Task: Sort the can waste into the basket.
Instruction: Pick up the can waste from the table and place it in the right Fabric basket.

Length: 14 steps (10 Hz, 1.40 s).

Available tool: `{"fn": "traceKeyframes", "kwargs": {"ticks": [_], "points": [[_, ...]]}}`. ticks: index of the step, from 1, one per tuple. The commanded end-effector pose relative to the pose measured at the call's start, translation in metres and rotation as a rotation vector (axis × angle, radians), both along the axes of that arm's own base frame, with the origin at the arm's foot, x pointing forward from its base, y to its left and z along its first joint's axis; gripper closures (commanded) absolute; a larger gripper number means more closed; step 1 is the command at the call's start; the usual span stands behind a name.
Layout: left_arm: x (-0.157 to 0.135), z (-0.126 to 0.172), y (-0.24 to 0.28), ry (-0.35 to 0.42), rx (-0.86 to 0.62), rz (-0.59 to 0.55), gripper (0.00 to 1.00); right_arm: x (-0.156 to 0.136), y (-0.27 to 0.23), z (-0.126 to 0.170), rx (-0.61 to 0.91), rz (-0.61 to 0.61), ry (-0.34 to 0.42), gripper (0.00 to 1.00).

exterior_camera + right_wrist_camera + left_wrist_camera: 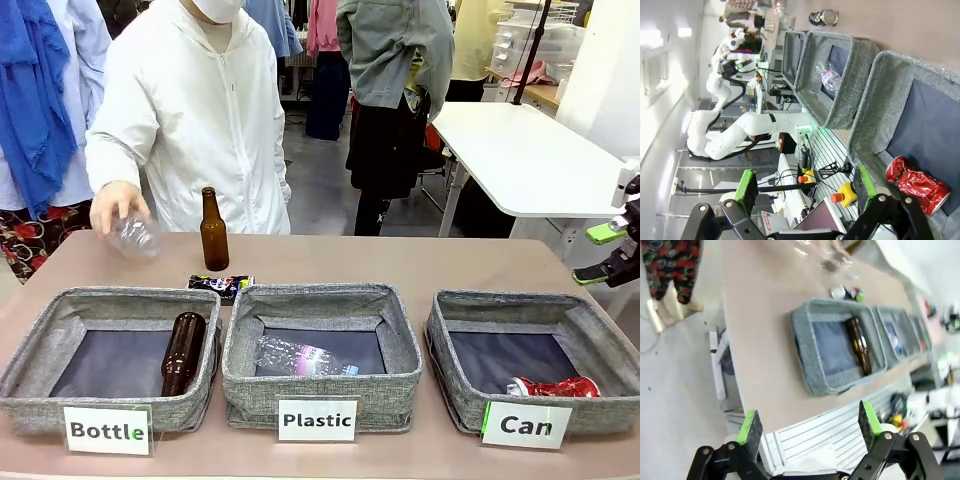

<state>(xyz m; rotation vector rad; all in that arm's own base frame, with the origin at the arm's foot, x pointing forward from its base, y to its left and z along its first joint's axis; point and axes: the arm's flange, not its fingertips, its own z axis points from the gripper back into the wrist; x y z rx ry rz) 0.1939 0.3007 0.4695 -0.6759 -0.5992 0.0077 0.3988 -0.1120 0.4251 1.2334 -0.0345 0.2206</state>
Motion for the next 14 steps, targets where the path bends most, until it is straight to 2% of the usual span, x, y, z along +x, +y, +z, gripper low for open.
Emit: {"fn": "traceKeyframes", "kwargs": {"ticks": [1, 3, 4, 5, 7, 8, 9, 10, 11, 12, 14], "points": [[-0.003, -0.025, -0.002, -0.08, -0.111, 0.057, 0.0, -0.002, 0.0, -0.001, -0.008, -0.002, -0.023, 0.0], [-0.016, -0.047, 0.004, -0.074, -0.171, 0.097, 0.0, -0.002, 0.0, -0.001, -0.008, -0.002, -0.023, 0.0], [-0.007, -0.044, -0.001, -0.08, -0.152, 0.089, 0.0, -0.002, 0.0, -0.001, -0.008, -0.002, -0.023, 0.0], [0.009, -0.034, -0.011, -0.075, -0.119, 0.063, 0.0, -0.002, 0.0, -0.001, -0.008, -0.002, -0.023, 0.0], [0.061, -0.007, -0.051, -0.01, -0.022, 0.027, 0.0, -0.002, 0.0, -0.001, -0.008, -0.002, -0.023, 0.0], [0.087, 0.001, -0.079, 0.001, -0.014, -0.06, 0.0, -0.002, 0.0, -0.001, -0.008, -0.002, -0.023, 0.0], [0.114, 0.004, -0.107, 0.026, 0.004, -0.142, 0.0, -0.002, 0.0, -0.001, -0.008, -0.002, -0.023, 0.0], [0.139, 0.002, -0.132, 0.06, 0.042, -0.179, 0.0, -0.002, 0.0, -0.001, -0.008, -0.002, -0.023, 0.0], [0.161, -0.002, -0.153, 0.068, 0.095, -0.144, 0.0, -0.002, 0.0, -0.001, -0.008, -0.002, -0.023, 0.0], [0.172, -0.002, -0.165, 0.053, 0.045, -0.202, 0.0, -0.002, 0.0, -0.001, -0.008, -0.002, -0.023, 0.0], [0.19, -0.014, -0.188, 0.035, 0.006, -0.191, 0.0, -0.002, 0.0, -0.001, -0.008, -0.002, -0.023, 0.0]]}}
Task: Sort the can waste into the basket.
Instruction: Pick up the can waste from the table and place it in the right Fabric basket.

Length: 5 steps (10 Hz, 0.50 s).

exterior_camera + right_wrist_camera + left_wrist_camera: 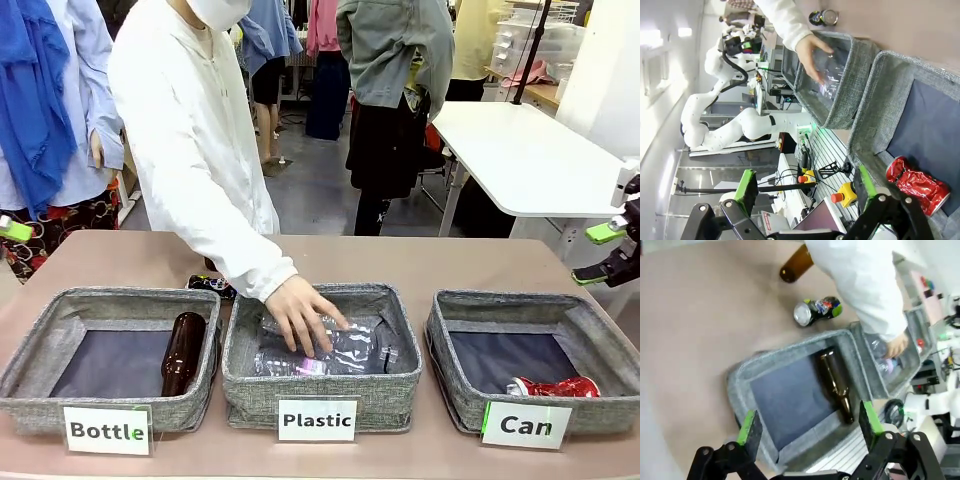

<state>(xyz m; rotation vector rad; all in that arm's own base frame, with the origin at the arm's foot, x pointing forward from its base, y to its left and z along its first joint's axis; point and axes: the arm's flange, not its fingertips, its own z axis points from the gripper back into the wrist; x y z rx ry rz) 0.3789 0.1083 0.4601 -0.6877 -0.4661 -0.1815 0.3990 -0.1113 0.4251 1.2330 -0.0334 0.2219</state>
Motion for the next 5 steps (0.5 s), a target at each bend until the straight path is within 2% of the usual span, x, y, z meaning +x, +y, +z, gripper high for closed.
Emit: {"fn": "traceKeyframes", "kwargs": {"ticks": [1, 4, 5], "points": [[0.012, -0.015, -0.006, -0.012, -0.118, -0.005, 0.0, -0.002, 0.0, -0.001, -0.007, -0.003, -0.023, 0.0], [0.039, -0.037, -0.06, -0.037, -0.135, -0.061, 0.0, -0.002, 0.0, -0.001, -0.007, -0.003, -0.023, 0.0], [0.032, -0.02, -0.037, -0.048, -0.104, -0.096, 0.0, -0.002, 0.0, -0.001, -0.007, -0.003, -0.023, 0.0]]}}
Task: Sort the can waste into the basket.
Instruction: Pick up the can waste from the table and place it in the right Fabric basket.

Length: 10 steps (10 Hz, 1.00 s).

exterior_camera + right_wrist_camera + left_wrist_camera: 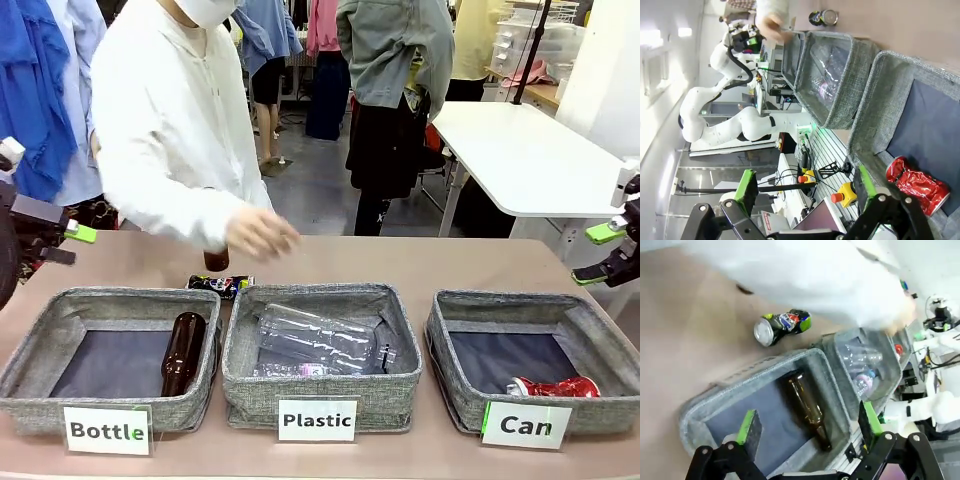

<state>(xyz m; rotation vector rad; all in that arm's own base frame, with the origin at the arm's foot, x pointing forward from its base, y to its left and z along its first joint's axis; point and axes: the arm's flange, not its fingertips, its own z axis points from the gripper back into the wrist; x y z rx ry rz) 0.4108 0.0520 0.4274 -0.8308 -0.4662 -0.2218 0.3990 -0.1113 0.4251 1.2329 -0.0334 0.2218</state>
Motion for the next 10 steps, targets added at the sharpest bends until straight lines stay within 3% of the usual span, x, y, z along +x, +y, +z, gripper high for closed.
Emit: {"fn": "traceKeyframes", "kwargs": {"ticks": [1, 2, 3, 4, 6, 8, 9, 10], "points": [[-0.028, 0.031, 0.069, 0.035, 0.146, -0.16, 0.0, -0.002, 0.0, -0.001, -0.007, -0.003, -0.023, 0.0], [-0.078, 0.04, 0.128, 0.09, 0.217, -0.222, 0.0, -0.002, 0.0, -0.001, -0.007, -0.003, -0.023, 0.0], [-0.125, 0.042, 0.173, 0.082, 0.178, -0.17, 0.0, -0.002, 0.0, -0.001, -0.007, -0.003, -0.023, 0.0], [-0.156, 0.04, 0.196, 0.091, 0.187, -0.086, 0.0, -0.002, 0.0, -0.001, -0.007, -0.003, -0.023, 0.0], [-0.201, 0.027, 0.221, 0.012, 0.078, 0.044, 0.0, -0.002, 0.0, -0.001, -0.007, -0.003, -0.023, 0.0], [-0.196, 0.017, 0.222, -0.024, 0.007, 0.087, 0.0, -0.002, 0.0, -0.001, -0.007, -0.003, -0.023, 0.0], [-0.181, 0.017, 0.21, 0.0, 0.031, 0.17, 0.0, -0.002, 0.0, -0.001, -0.007, -0.003, -0.023, 0.0], [-0.166, 0.023, 0.192, 0.004, 0.067, 0.172, 0.0, -0.002, 0.0, -0.001, -0.007, -0.003, -0.023, 0.0]]}}
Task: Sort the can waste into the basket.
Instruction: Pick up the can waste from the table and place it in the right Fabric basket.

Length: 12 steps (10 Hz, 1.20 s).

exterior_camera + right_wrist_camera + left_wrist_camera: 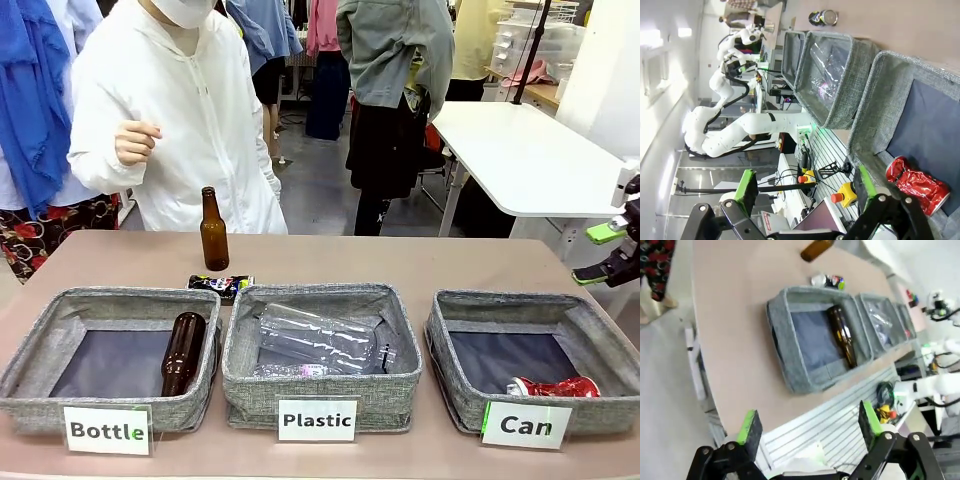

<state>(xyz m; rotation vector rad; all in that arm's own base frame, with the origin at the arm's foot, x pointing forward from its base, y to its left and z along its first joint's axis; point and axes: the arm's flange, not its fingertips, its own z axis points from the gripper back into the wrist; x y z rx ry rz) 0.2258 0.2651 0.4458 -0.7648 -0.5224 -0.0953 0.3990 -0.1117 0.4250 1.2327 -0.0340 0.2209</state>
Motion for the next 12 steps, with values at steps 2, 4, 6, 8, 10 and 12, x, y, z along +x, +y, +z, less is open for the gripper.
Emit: {"fn": "traceKeyframes", "kwargs": {"ticks": [2, 4, 6, 8, 10, 12], "points": [[0.065, 0.02, -0.069, 0.012, 0.156, -0.075, 0.0, -0.002, 0.0, -0.001, -0.007, -0.002, -0.023, 0.0], [0.111, 0.022, -0.113, 0.017, 0.223, -0.173, 0.0, -0.002, 0.0, -0.001, -0.007, -0.002, -0.023, 0.0], [0.145, 0.02, -0.156, 0.005, 0.266, -0.271, 0.0, -0.002, 0.0, -0.001, -0.007, -0.002, -0.023, 0.0], [0.174, 0.011, -0.206, -0.044, 0.32, -0.267, 0.0, -0.002, 0.0, -0.001, -0.007, -0.002, -0.023, 0.0], [0.196, 0.002, -0.249, -0.056, 0.373, -0.357, 0.0, -0.002, 0.0, -0.001, -0.007, -0.002, -0.023, 0.0], [0.213, -0.008, -0.277, -0.109, 0.478, -0.337, 0.0, -0.002, 0.0, -0.001, -0.007, -0.002, -0.023, 0.0]]}}
